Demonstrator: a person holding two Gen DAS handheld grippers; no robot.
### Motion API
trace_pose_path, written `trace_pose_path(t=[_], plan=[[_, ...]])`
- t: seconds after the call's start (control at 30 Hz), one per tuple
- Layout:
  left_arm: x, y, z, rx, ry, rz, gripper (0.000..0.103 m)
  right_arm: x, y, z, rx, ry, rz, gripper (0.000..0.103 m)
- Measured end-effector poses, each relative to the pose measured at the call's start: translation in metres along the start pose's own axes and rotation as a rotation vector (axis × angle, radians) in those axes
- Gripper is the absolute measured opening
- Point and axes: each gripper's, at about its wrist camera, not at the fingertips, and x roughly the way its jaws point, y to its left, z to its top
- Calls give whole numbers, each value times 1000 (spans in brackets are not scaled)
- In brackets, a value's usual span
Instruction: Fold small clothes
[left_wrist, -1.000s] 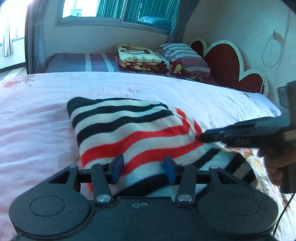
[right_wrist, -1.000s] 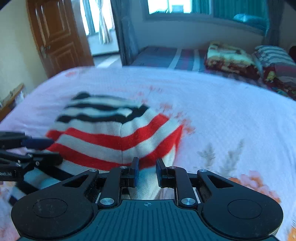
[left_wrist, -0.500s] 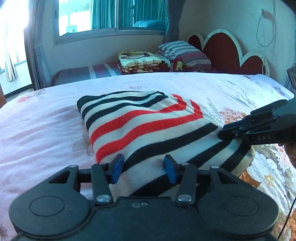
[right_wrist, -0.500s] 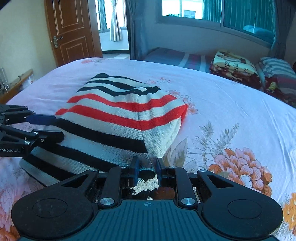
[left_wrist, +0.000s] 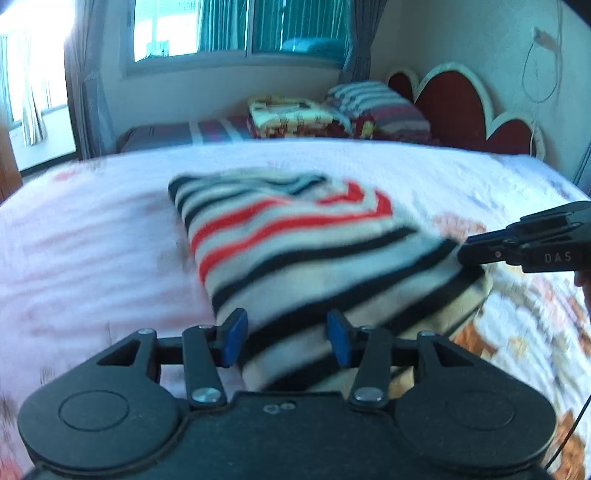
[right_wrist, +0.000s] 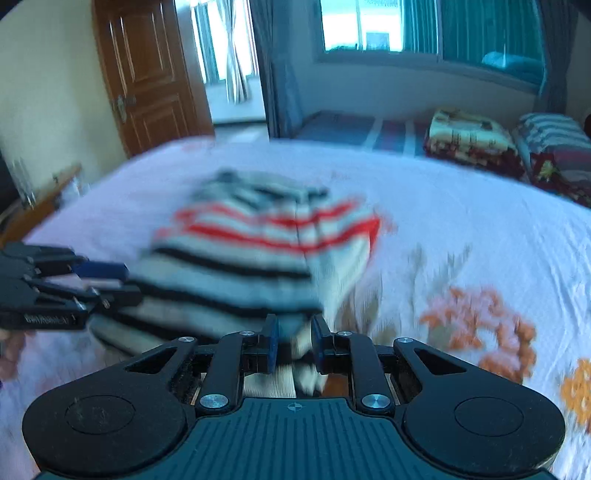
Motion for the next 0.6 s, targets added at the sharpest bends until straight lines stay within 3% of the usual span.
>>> trace_pose_path(t=[0.07, 0.17, 0.53, 0.6], plan=[[5, 1, -9, -29, 7, 2, 49, 14, -3, -12, 8, 44, -14, 19], [5, -2, -10, -21, 3, 19, 50, 21, -9, -19, 69, 38, 6, 19], [4, -19, -15, -30, 4, 123, 55, 27, -2, -25, 52, 24, -26, 19], [-4, -19, -17, -58, 7, 143, 75, 23, -5, -24, 62, 24, -42, 38]])
